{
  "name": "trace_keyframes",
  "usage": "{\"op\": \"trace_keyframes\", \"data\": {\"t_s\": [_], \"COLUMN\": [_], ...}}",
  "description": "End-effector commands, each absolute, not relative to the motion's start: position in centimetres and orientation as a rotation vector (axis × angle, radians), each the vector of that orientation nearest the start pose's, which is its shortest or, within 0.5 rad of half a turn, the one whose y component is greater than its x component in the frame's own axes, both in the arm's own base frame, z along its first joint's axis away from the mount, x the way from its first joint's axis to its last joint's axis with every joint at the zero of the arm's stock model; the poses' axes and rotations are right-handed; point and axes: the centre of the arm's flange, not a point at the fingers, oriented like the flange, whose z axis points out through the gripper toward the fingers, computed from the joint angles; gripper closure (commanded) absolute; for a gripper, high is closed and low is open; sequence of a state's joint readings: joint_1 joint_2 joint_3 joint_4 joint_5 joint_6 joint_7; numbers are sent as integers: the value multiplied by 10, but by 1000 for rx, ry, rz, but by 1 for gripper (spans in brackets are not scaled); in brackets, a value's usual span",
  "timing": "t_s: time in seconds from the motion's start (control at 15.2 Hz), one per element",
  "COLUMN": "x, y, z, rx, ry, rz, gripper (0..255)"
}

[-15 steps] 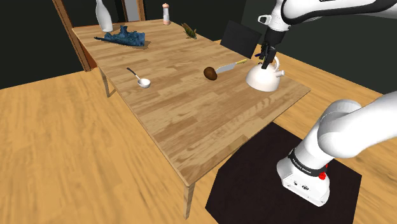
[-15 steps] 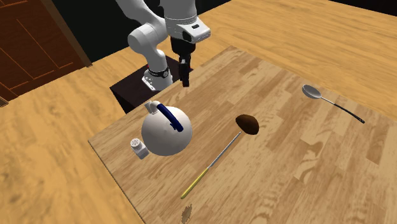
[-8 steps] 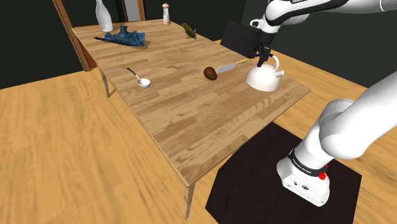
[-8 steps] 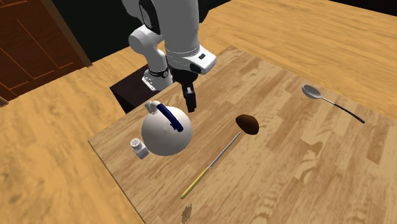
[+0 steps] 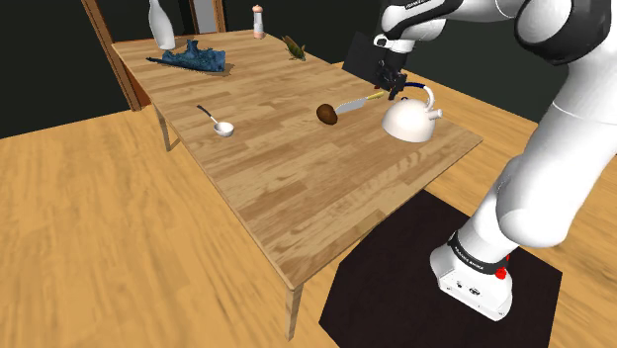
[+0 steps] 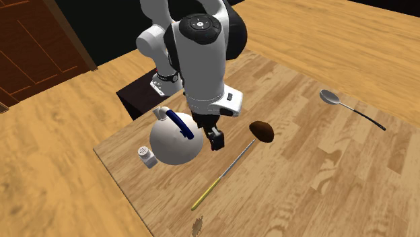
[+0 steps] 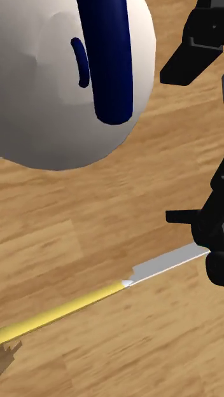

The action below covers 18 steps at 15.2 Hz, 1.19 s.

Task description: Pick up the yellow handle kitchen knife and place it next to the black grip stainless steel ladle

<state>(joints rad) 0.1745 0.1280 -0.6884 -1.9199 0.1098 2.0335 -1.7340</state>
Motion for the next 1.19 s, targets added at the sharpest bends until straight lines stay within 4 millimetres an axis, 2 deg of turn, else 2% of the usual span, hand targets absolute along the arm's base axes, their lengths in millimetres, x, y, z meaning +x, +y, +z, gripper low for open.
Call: {"op": "trace_keyframes", "data": {"t_s": [0.0, 0.4, 0.46, 0.92, 1.12], "x": [544, 617, 622, 622, 622], "y": [-277, -295, -296, -295, -295], "z": [429, 398, 395, 355, 355], "rx": [-2543, -2325, -2309, -2309, -2309], "ry": [-1845, -2090, -2105, -2105, -2105], "rz": [-36, -24, -24, -24, -24], "gripper": [0, 0, 0, 0, 0]}}
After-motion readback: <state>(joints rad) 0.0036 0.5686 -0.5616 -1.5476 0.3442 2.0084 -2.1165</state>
